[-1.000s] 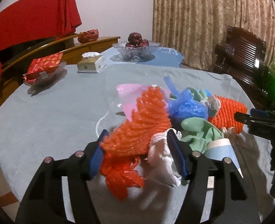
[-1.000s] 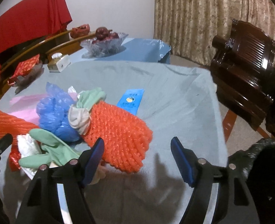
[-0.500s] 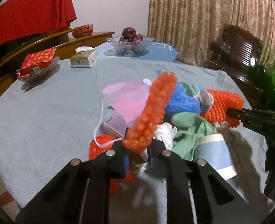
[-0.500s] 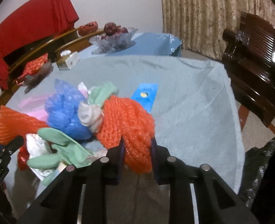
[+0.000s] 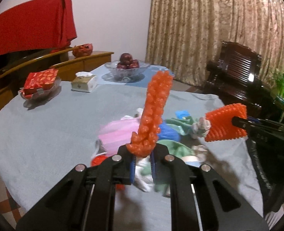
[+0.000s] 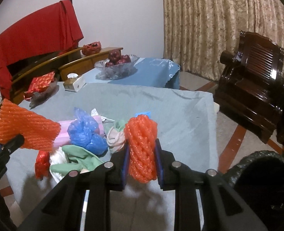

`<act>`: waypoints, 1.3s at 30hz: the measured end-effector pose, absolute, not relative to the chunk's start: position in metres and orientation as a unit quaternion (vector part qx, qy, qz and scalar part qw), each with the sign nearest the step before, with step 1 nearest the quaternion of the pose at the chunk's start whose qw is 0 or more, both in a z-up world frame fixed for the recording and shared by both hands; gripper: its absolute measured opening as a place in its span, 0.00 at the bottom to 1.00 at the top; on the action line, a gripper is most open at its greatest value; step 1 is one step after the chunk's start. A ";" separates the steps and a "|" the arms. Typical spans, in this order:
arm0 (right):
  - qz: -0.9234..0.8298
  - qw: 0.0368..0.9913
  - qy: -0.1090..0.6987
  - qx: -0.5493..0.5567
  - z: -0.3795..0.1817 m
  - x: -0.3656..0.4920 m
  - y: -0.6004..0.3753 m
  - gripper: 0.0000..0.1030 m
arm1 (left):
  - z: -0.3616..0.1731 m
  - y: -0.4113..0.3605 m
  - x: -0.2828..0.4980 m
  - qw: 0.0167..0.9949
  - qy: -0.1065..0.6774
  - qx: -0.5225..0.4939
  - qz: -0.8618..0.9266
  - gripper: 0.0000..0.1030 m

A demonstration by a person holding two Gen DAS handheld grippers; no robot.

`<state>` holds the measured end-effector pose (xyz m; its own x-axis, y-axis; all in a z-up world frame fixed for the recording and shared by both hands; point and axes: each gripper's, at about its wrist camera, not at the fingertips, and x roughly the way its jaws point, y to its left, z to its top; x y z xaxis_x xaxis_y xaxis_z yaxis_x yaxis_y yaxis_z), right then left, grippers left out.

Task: Collect trash
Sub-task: 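Carry both held orange foam nets over the black trash bin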

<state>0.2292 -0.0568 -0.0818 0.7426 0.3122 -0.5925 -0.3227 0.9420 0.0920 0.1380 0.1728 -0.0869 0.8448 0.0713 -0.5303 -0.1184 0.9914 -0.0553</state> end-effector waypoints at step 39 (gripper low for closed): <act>0.021 0.958 0.283 0.043 -0.055 0.135 -0.245 0.22 | -0.072 -0.034 0.134 0.946 0.282 0.003 -0.159 0.11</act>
